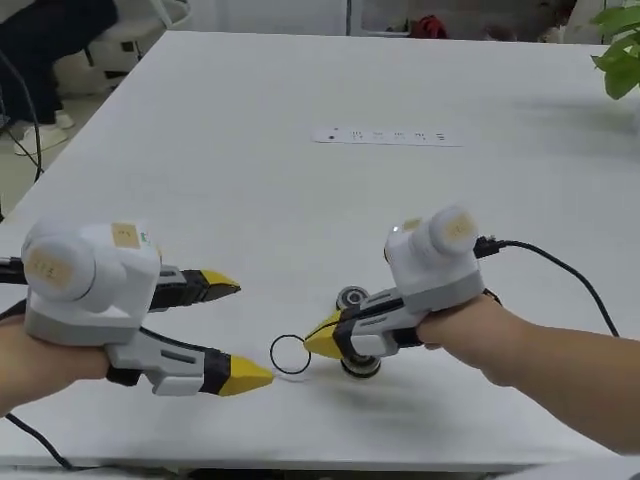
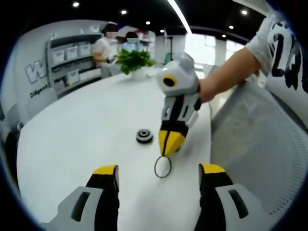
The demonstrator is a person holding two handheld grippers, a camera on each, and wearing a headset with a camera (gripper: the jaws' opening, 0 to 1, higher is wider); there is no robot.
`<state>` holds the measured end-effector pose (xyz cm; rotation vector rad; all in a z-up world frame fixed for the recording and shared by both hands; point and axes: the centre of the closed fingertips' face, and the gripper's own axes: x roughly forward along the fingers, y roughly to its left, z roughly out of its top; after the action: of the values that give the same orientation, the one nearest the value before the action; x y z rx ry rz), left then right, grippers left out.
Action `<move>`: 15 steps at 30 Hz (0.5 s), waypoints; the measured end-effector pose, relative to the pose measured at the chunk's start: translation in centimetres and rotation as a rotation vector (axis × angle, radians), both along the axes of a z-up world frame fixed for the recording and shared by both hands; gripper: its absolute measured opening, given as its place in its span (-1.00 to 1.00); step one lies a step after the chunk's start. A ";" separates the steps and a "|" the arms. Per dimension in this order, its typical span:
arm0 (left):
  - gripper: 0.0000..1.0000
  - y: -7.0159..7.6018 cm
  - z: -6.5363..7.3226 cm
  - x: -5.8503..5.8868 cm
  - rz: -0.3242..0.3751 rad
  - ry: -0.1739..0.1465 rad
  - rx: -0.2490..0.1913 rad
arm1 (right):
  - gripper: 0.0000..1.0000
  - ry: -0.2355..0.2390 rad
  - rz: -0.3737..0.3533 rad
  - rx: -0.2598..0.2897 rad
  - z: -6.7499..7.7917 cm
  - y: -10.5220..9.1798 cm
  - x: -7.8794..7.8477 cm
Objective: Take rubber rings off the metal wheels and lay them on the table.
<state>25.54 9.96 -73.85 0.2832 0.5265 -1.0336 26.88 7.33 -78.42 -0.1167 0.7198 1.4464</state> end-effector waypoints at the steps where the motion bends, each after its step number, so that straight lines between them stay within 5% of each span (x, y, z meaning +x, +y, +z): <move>1: 0.37 0.0 0.0 0.0 0.001 -0.001 0.001 | -1.00 -0.001 0.001 -0.005 -0.2 0.0 0.0; 8: 0.37 0.2 -0.2 -0.1 0.000 0.004 0.009 | -0.99 -0.019 -0.004 -0.024 -0.6 0.0 0.1; 15: 0.37 0.0 -0.4 -0.1 -0.002 0.007 0.013 | -0.74 -0.037 -0.010 -0.036 -0.7 -0.3 0.3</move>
<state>25.43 10.01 -74.20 0.2912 0.5395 -1.0338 27.20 7.02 -79.16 -0.1664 0.7154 1.4185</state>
